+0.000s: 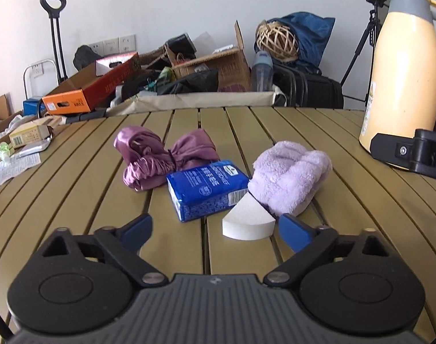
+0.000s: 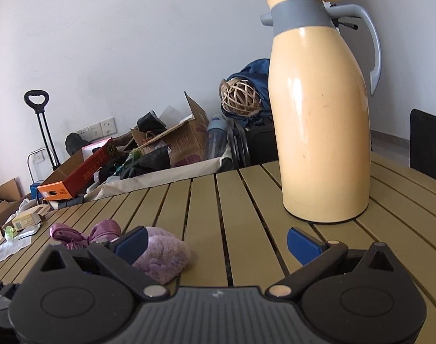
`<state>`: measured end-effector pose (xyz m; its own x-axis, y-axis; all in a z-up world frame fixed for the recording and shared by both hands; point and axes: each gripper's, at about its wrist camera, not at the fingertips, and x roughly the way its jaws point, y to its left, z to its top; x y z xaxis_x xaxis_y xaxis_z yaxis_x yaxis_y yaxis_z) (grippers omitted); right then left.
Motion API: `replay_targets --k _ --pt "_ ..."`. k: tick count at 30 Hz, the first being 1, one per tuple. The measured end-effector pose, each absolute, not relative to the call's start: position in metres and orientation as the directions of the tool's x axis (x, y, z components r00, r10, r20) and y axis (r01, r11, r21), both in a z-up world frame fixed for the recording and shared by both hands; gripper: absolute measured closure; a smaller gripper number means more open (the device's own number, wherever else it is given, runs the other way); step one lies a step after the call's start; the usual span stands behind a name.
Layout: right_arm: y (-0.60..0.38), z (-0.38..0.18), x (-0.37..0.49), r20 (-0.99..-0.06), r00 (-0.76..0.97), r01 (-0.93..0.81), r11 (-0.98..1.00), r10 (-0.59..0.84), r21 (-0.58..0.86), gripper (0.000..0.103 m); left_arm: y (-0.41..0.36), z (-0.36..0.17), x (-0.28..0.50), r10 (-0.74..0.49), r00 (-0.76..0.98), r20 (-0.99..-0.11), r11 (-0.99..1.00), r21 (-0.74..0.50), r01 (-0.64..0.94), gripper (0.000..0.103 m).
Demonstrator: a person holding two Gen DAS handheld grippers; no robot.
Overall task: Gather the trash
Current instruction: 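Grasp the white sponge with the left tool while the right tool grasps the lavender plush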
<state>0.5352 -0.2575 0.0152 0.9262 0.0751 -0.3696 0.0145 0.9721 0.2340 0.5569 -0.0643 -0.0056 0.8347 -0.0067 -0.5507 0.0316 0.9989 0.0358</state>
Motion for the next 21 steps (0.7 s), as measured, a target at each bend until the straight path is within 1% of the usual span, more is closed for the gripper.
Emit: replay_targets --k 2,7,9,12,14,15,17,21 --pt "-0.256 0.014 0.537 -0.377 0.923 0.012 0.973 0.077 0.228 0.0 -0.065 -0.007 0.56 -0.009 0.829 -0.559 0.999 0.034 0.034 0.019" --pt "-0.254 0.012 0.539 -0.391 0.918 0.017 0.976 0.07 0.216 0.0 -0.065 -0.008 0.568 -0.027 0.824 -0.566 0.999 0.007 0.037 0.022" --pt "-0.253 0.012 0.54 -0.393 0.917 0.016 0.976 0.073 0.218 0.0 -0.066 -0.008 0.571 -0.041 0.821 -0.569 0.999 -0.001 0.049 0.026" --pt "-0.253 0.011 0.541 -0.394 0.916 0.015 0.976 0.073 0.218 0.0 -0.069 -0.009 0.572 -0.078 0.818 -0.57 0.996 -0.009 0.089 0.044" --pt "-0.253 0.011 0.542 -0.396 0.915 0.015 0.975 0.076 0.22 0.0 -0.073 -0.01 0.572 -0.113 0.814 -0.57 0.992 -0.018 0.126 0.065" --pt "-0.253 0.01 0.542 -0.397 0.915 0.014 0.975 0.076 0.221 0.0 -0.075 -0.01 0.571 -0.128 0.814 -0.567 0.99 -0.019 0.142 0.069" --pt "-0.253 0.009 0.544 -0.4 0.913 0.015 0.975 0.077 0.224 0.0 -0.078 -0.01 0.568 -0.123 0.822 -0.556 0.989 0.0 0.148 0.072" --pt "-0.253 0.008 0.544 -0.404 0.912 0.017 0.974 0.078 0.226 0.0 -0.076 -0.01 0.568 -0.136 0.824 -0.55 0.988 -0.016 0.152 0.075"
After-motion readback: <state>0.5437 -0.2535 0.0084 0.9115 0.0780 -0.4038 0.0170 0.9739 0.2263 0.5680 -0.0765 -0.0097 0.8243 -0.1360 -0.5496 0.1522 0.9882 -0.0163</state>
